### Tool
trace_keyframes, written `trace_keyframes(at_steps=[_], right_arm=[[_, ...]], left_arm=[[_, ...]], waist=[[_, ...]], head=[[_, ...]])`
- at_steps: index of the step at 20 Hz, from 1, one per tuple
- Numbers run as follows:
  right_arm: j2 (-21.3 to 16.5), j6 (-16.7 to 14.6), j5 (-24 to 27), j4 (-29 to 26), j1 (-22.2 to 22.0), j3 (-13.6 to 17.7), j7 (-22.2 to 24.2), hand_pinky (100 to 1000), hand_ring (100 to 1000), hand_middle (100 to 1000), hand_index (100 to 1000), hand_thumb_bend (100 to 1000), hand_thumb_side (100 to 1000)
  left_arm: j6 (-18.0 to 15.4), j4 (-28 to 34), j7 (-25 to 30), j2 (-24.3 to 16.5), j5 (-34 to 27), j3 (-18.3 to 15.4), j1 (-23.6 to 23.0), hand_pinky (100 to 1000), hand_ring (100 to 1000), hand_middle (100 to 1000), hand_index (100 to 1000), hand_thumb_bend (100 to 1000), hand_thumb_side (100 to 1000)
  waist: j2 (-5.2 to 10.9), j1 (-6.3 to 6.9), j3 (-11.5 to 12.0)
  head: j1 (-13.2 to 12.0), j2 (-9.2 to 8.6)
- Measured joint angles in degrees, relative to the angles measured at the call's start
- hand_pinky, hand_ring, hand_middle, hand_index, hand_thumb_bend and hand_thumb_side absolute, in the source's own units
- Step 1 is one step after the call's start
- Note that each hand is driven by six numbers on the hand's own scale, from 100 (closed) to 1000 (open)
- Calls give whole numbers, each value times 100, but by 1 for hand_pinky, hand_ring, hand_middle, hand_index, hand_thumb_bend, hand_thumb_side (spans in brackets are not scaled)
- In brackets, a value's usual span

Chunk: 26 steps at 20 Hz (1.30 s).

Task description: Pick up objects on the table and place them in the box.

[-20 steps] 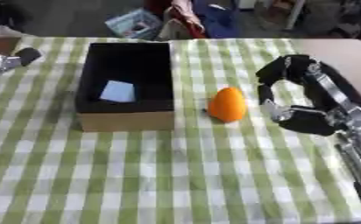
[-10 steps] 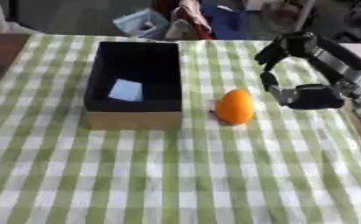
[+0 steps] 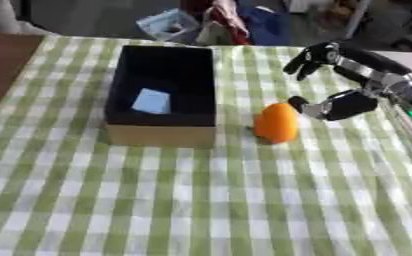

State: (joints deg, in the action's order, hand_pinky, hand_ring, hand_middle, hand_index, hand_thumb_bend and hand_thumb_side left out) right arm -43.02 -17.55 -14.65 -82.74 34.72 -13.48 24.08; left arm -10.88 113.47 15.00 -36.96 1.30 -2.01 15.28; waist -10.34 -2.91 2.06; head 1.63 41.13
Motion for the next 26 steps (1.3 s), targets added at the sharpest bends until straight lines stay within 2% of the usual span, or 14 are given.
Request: trace_keyframes(at_steps=[7,14,20,26], right_arm=[[302,-181,-497,805,235,-8,77,750,693,710,816,424,414],[597,-332,-922,1457,363,2,104,750,696,708,813,435,429],[772,-431,-1202,1805,413,3,196,748,697,697,793,430,460],[926,-480,-1482,2135,464,42,269,742,687,661,760,412,454]], left_arm=[[13,2,62,202,15,-12,-126,661,478,487,664,311,120],[41,3,143,289,32,-17,-196,661,477,485,663,304,130],[97,3,202,360,36,-18,-218,662,476,484,663,300,135],[124,3,229,380,35,-20,-221,661,476,484,662,297,138]], waist=[[-14,16,78],[-25,34,79],[-32,32,75],[-35,32,79]], head=[[46,13],[94,34],[112,57],[120,58]])
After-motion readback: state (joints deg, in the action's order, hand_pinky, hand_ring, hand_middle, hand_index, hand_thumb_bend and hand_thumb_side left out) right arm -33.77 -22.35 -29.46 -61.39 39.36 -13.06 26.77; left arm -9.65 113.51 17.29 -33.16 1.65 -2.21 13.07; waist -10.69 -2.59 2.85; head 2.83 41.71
